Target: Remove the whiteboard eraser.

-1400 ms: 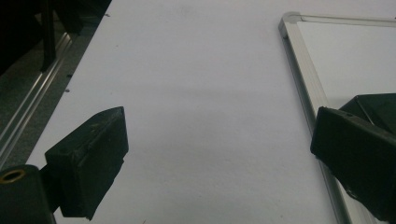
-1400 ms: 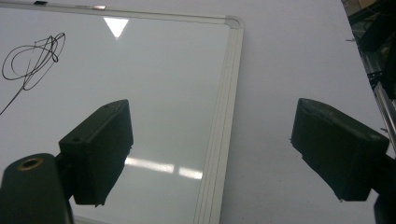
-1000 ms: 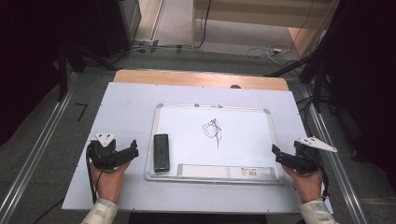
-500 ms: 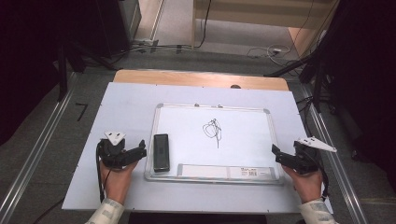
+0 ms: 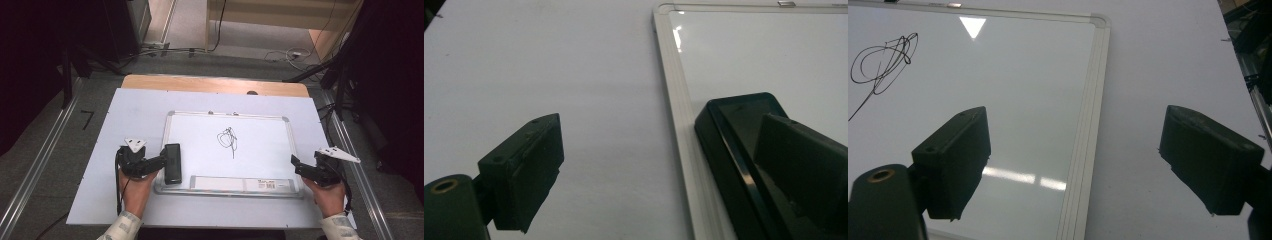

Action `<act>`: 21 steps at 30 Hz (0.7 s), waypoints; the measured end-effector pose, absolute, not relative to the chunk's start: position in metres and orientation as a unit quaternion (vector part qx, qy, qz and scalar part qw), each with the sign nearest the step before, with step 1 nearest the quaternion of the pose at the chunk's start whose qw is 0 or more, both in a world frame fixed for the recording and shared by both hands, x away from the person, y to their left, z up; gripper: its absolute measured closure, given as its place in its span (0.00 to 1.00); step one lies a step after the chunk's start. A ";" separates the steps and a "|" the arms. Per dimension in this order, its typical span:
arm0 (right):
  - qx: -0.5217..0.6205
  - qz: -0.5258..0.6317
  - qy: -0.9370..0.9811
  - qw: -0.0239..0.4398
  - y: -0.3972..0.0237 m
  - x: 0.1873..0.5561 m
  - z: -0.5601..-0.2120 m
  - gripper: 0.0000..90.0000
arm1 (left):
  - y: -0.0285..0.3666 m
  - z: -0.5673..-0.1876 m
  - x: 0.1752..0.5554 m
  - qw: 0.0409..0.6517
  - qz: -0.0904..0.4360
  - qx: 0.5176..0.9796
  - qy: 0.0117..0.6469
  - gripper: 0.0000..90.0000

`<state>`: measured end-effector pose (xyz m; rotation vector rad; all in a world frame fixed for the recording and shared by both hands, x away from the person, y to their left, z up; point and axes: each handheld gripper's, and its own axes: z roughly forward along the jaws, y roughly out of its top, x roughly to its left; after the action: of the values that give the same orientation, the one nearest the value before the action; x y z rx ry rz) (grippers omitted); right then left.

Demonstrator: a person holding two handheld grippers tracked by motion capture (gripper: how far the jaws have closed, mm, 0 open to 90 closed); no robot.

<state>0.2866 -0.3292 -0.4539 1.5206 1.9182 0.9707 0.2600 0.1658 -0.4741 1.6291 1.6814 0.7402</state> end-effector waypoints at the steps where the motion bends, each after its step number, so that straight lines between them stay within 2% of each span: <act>1: 0.560 0.357 0.705 0.251 -0.329 0.287 -0.454 0.13 | 0.164 -0.474 0.261 0.336 0.282 0.627 0.644 0.07; 21: 0.559 0.358 0.705 0.250 -0.330 0.286 -0.454 0.13 | 0.130 -0.480 0.273 0.344 0.257 0.642 0.636 0.09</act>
<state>0.2859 -0.3297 -0.4537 1.5205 1.9195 0.9742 0.2731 0.1303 -0.4800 1.6670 1.6511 0.6682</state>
